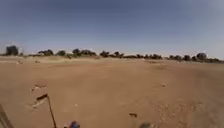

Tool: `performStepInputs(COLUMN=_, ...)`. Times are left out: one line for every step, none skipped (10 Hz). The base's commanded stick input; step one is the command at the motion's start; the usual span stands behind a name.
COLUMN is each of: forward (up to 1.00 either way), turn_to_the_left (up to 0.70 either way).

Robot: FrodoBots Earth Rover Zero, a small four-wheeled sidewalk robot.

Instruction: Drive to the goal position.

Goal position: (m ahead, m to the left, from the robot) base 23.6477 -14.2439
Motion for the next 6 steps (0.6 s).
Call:
performStepInputs(forward=0.70, turn_to_the_left=-0.35)
performStepInputs(forward=0.70, turn_to_the_left=-0.35)
performStepInputs(forward=0.70, turn_to_the_left=-0.35)
performStepInputs(forward=0.70, turn_to_the_left=0.00)
performStepInputs(forward=0.70, turn_to_the_left=0.00)
performStepInputs(forward=0.70, turn_to_the_left=0.00)
